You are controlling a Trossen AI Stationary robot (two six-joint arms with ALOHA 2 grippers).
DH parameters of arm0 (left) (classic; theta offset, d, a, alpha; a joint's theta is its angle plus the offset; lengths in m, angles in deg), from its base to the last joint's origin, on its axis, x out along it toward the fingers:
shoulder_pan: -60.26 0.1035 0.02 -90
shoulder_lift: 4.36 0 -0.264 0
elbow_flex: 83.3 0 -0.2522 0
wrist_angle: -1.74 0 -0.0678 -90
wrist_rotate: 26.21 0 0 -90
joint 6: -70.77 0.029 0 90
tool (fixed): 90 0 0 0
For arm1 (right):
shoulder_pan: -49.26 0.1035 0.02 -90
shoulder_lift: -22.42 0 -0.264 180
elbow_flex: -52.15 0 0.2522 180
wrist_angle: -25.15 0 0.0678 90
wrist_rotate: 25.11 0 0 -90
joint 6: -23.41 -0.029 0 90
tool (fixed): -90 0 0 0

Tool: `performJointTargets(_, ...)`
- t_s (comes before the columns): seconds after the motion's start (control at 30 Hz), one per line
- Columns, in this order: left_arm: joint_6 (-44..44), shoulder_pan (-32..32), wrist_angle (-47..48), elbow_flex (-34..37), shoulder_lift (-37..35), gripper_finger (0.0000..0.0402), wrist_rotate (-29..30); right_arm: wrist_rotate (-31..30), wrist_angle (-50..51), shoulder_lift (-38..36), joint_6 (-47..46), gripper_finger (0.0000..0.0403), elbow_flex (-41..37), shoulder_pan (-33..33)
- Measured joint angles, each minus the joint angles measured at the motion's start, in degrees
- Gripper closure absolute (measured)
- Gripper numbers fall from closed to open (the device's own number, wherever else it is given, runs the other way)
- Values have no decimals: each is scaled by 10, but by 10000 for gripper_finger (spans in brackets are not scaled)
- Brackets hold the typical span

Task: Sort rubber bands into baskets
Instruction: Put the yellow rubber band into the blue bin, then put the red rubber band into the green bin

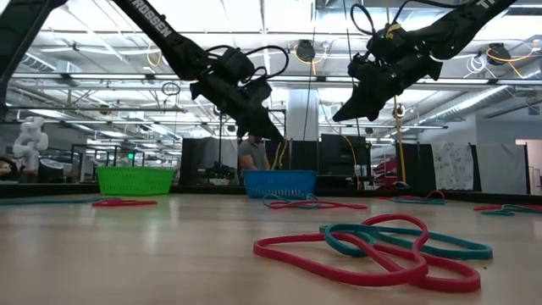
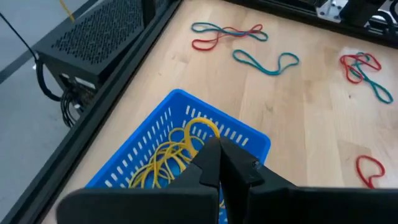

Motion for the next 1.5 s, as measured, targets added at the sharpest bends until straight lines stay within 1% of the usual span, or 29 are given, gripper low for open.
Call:
performJointTargets(0.1, -1, 0, 5, 0, -7, 372, 2, 1, 0, 0, -10, 402, 0, 0)
performJointTargets(0.23, -15, -1, 9, 0, -7, 325, 7, 27, -4, 0, -24, 402, 0, 1)
performJointTargets(0.33, -27, 0, 20, 0, -7, 293, 21, 30, -5, 0, -35, 402, 0, 1)
performJointTargets(0.37, -27, 0, 30, -1, -8, 285, 25, 30, -5, 0, -36, 402, 0, 1)
performJointTargets(0.43, -27, 7, 85, -9, -22, 272, 30, 30, -4, 0, -36, 402, 0, 1)
performJointTargets(0.53, -23, 9, 155, -34, -56, 267, 47, 29, 10, -4, -40, 402, 0, 1)
performJointTargets(0.57, -16, 9, 190, -34, -73, 266, 50, 29, 20, -8, -40, 402, 0, 4)
performJointTargets(0.7, -7, -13, 277, -25, -144, 265, 83, 28, 63, -26, -33, 402, -1, 26)
performJointTargets(0.87, -28, -71, 306, 8, -234, 265, 139, 22, 83, -55, -41, 402, -1, 84)
performJointTargets(0.9, -34, -88, 300, 21, -247, 265, 146, 18, 93, -61, -44, 402, -1, 98)
performJointTargets(0.97, -45, -124, 292, 49, -270, 265, 161, -8, 106, -71, -56, 402, -1, 130)
performJointTargets(1.07, -61, -178, 251, 95, -292, 265, 190, -57, 145, -86, -79, 403, 0, 179)
performJointTargets(1.13, -75, -215, 207, 132, -298, 265, 208, -74, 165, -90, -98, 403, 0, 211)
performJointTargets(1.17, -78, -232, 182, 150, -299, 265, 213, -82, 178, -91, -108, 403, 0, 228)
performJointTargets(1.27, -88, -279, 62, 208, -299, 265, 217, -106, 185, -87, -134, 403, 0, 275)
performJointTargets(1.37, -91, -312, -39, 259, -292, 265, 229, -131, 185, -83, -158, 403, 0, 311)
performJointTargets(1.5, -100, -338, -147, 296, -275, 265, 242, -161, 181, -82, -186, 403, 0, 345)
